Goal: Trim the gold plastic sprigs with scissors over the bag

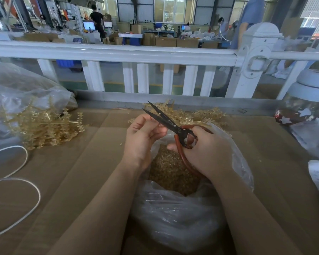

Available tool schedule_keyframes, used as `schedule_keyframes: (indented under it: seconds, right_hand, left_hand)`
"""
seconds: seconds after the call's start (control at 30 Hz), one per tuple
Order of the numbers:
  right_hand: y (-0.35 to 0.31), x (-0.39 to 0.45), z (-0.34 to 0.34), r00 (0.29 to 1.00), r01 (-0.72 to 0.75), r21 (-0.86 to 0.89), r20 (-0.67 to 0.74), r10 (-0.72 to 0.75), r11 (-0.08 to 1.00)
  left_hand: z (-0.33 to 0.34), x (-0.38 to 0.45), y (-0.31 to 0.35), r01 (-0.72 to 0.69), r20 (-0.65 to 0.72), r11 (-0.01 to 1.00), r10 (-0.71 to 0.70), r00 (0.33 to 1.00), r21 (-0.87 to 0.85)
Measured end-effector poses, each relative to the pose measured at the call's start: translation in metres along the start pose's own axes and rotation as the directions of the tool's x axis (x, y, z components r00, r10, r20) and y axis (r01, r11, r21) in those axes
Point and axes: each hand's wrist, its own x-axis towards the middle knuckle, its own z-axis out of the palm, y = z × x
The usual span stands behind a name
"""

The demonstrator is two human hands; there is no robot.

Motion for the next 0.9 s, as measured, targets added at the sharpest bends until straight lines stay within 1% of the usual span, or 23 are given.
schedule_keyframes:
  seconds: [0.1, 0.2, 0.3, 0.5, 0.63, 0.8, 0.9]
  right_hand:
    - [0.0011, -0.0005, -0.0003, 1.0, 0.01, 0.001, -0.02, -0.01, 1.0]
    - [0.0014, -0.0013, -0.0008, 1.0, 0.003, -0.002, -0.021, -0.003, 1.0]
    - [0.0014, -0.0019, -0.0008, 0.999, 0.009, -0.01, -0.032, -0.01, 1.0]
    - [0.0017, -0.0013, -0.0013, 0.999, 0.035, 0.052, -0.022, -0.034, 0.998]
    - [0.0003, -0.0013, -0.0025, 0.999, 0.018, 0.033, -0.038, -0.016, 0.999]
    - [-0.0006, -0.0024, -0.0043, 0.997, 0.033, 0.028, -0.067, -0.031, 0.999]
    - [-0.0018, -0.0021, -0.0039, 0.998, 0.022, 0.052, -0.064, -0.019, 0.998]
  left_hand:
    - [0.0012, -0.0014, -0.0007, -0.03, 0.018, 0.997, 0.029, 0.999, 0.068]
    - [0.0021, -0.0016, -0.0001, -0.042, 0.024, 0.996, 0.04, 0.999, 0.085]
    - [0.0019, -0.002, 0.0002, -0.046, 0.046, 0.997, 0.043, 0.998, 0.065]
    - [0.0023, -0.0015, 0.0001, -0.05, 0.074, 0.998, 0.048, 0.996, 0.024]
    - [0.0026, -0.0005, -0.0012, -0.066, 0.089, 0.997, 0.063, 0.994, 0.028]
    - [0.0032, -0.0003, -0.0022, -0.081, 0.091, 0.996, 0.077, 0.993, 0.044]
    - [0.0029, 0.0, -0.0033, -0.097, 0.095, 0.993, 0.091, 0.991, 0.068]
